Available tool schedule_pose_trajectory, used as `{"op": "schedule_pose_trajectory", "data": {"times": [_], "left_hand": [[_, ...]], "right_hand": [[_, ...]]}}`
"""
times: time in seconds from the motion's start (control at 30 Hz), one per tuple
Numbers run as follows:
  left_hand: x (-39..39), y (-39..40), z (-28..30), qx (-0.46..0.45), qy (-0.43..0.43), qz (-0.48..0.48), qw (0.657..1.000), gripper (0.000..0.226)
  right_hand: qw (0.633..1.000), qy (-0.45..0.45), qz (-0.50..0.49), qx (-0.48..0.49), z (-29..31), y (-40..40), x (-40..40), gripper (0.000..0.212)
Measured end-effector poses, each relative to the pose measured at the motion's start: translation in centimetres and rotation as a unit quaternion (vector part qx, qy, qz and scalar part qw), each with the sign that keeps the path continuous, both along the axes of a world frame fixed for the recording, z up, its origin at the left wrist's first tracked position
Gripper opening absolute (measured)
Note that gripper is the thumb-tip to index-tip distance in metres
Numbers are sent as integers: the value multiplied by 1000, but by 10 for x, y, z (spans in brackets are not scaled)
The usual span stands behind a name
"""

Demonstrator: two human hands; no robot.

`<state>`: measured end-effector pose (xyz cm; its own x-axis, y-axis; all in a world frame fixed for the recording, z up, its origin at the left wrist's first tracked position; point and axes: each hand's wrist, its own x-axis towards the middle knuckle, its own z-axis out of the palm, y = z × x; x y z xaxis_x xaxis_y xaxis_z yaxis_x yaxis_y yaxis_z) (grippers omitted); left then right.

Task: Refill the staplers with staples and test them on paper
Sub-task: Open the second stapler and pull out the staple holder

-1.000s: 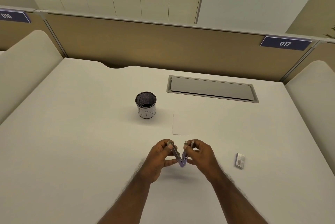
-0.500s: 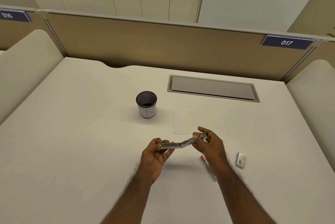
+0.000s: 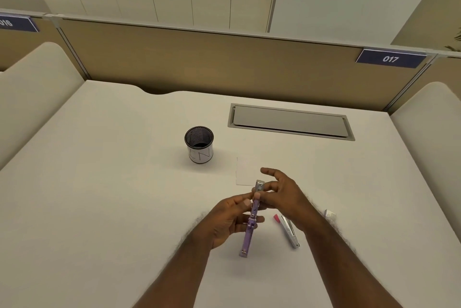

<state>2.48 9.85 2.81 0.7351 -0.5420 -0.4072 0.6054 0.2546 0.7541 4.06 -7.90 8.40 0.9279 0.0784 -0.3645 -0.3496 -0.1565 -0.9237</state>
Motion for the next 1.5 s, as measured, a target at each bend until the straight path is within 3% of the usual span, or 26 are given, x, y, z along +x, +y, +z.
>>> {"op": "schedule_pose_trajectory", "data": {"times": [0.1, 0.23, 0.37, 0.57, 0.77, 1.0, 1.17, 1.5], "left_hand": [[4, -1, 4, -30, 25, -17, 999, 36], [6, 0, 1, -57, 49, 6, 997, 30], [8, -2, -2, -92, 59, 38, 993, 35], [12, -5, -4, -121, 59, 53, 989, 44], [13, -6, -5, -123, 65, 50, 989, 37], [12, -6, -7, -145, 88, 58, 984, 33], [12, -7, -9, -167, 87, 68, 980, 38], [9, -10, -11, -134, 112, 98, 980, 38]], "right_hand": [[998, -25, 19, -52, 0, 4, 0, 60], [968, -122, 1, -218, 0, 3, -5, 49], [943, -201, 34, -261, -2, 4, -16, 36], [906, -224, 87, -349, -2, 8, -23, 30], [885, -202, 120, -401, 2, 10, -24, 35], [891, -167, 140, -399, 3, 13, -28, 24], [906, -196, 117, -357, -1, 13, -37, 13], [902, -248, 73, -347, -9, 11, -46, 6]]}}
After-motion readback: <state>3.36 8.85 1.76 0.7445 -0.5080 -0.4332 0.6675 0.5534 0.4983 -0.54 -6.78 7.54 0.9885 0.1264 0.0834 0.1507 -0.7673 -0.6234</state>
